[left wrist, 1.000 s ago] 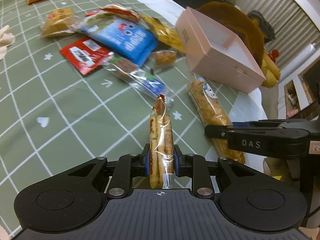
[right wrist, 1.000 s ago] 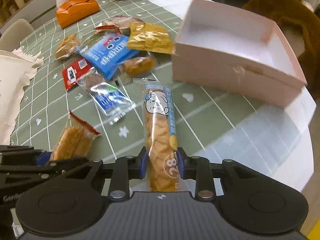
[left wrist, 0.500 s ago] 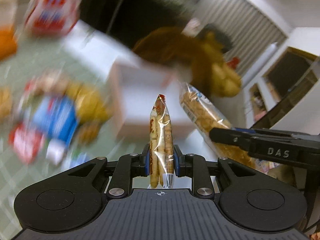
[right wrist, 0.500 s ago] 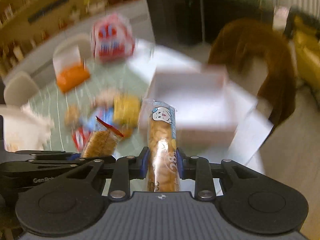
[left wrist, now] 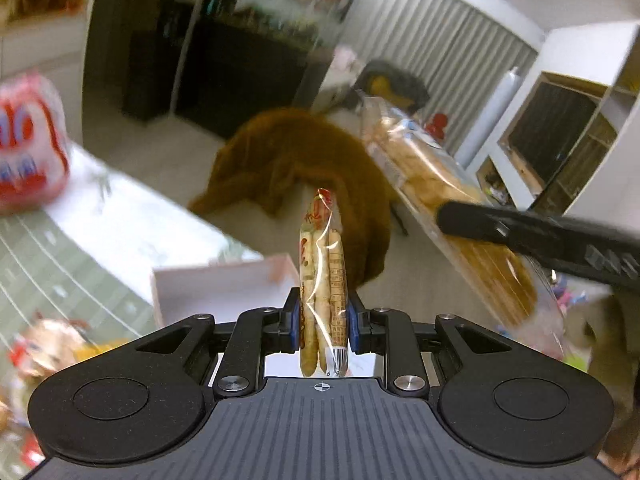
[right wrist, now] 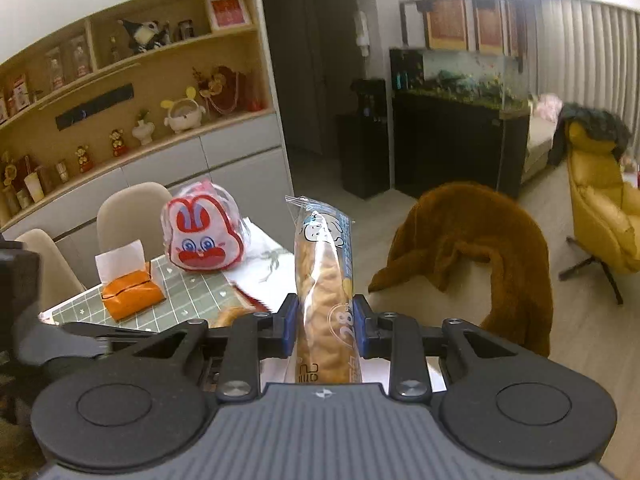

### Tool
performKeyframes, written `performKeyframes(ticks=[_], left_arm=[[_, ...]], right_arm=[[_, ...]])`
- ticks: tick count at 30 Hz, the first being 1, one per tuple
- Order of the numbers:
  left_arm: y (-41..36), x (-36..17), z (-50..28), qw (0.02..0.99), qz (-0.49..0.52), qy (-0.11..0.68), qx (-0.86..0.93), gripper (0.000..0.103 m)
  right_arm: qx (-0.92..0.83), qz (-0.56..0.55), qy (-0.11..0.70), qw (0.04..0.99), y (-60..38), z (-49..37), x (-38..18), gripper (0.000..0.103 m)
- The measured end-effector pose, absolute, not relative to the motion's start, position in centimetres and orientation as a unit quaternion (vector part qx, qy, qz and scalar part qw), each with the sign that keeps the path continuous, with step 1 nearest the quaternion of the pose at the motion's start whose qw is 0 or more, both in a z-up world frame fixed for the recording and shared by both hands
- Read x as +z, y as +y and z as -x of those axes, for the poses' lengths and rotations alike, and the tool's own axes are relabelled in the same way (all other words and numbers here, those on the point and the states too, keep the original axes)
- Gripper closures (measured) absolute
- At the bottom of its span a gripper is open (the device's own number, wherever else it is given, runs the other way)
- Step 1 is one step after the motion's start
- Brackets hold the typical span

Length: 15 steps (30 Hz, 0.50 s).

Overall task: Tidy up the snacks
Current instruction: 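Lower both snacks into the pink box and open both tools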

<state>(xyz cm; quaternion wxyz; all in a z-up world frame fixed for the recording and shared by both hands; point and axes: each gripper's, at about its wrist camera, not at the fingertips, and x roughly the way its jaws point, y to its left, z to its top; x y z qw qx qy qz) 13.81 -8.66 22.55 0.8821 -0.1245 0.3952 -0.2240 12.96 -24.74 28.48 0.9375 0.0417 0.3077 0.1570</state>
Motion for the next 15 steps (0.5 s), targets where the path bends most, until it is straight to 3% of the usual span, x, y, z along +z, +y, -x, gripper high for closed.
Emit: performKeyframes(ticks=[8, 15], left_arm=[[-7.5, 9.9, -20.5, 0.836, 0.220, 0.464, -0.193, 0.076], [0.3, 9.3, -16.6, 0.855, 0.259, 0.432, -0.121, 0.076]], right_arm=[[0.127, -0.084, 0.390, 0.908, -24.8, -17.1, 20.0, 0.076], [0.097, -0.081, 0.466, 0.876, -22.9, -22.6, 12.4, 0.076]])
